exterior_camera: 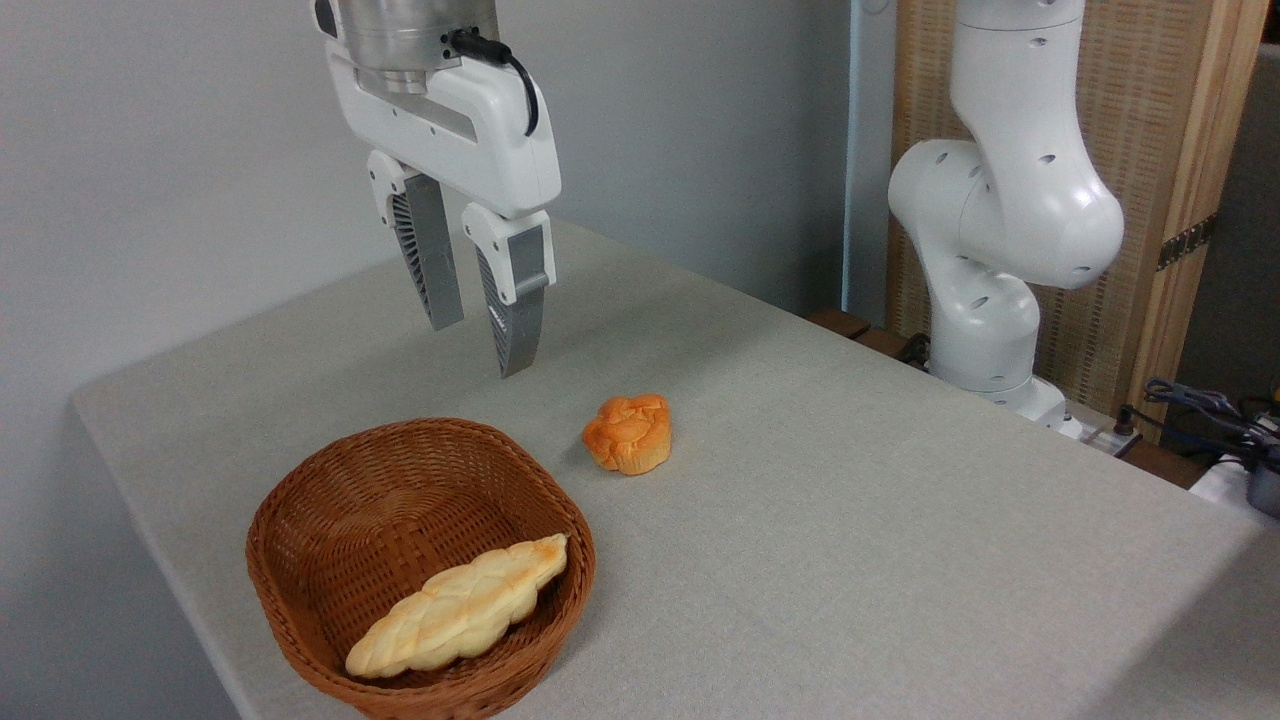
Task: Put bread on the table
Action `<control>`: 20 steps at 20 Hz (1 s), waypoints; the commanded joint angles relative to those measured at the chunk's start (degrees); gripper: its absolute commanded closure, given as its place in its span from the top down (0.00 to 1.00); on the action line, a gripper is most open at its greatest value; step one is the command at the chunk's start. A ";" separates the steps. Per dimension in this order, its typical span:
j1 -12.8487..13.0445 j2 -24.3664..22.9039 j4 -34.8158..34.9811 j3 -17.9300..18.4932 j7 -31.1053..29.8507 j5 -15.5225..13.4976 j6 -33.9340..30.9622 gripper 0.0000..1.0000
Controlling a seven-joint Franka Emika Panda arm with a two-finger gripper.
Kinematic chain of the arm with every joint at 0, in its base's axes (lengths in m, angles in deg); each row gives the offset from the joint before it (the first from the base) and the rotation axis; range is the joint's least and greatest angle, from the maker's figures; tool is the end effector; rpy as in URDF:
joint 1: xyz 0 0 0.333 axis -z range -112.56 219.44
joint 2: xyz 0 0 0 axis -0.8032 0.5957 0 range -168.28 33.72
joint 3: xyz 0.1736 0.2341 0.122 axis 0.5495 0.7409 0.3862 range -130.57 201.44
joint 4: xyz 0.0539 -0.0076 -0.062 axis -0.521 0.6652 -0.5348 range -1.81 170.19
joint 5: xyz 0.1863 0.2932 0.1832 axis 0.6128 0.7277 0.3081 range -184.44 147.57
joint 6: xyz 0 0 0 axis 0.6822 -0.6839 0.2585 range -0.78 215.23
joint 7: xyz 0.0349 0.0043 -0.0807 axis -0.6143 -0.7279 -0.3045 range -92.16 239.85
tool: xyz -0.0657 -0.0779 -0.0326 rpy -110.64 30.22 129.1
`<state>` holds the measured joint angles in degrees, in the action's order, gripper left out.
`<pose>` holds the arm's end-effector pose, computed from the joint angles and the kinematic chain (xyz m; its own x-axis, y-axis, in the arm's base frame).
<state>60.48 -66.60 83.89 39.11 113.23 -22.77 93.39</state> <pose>0.5624 -0.0410 0.6256 0.7340 -0.6738 0.0849 -0.6777 -0.7348 0.0271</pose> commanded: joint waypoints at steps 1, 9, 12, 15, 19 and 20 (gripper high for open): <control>0.00 -0.16 -0.24 1.24 0.78 -0.51 -1.23 1.00; -0.01 0.02 -0.15 1.25 0.78 -0.51 -1.05 1.00; -0.01 0.11 -0.15 1.34 0.78 -0.51 -0.96 1.00; -0.01 0.28 -0.15 1.25 0.70 -0.51 -0.44 1.00; -0.01 0.28 -0.15 1.25 0.69 -0.51 -0.35 1.00; -0.01 0.28 -0.15 1.25 0.69 -0.51 -0.26 1.00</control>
<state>60.27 -66.30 83.93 39.78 113.23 -22.79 93.39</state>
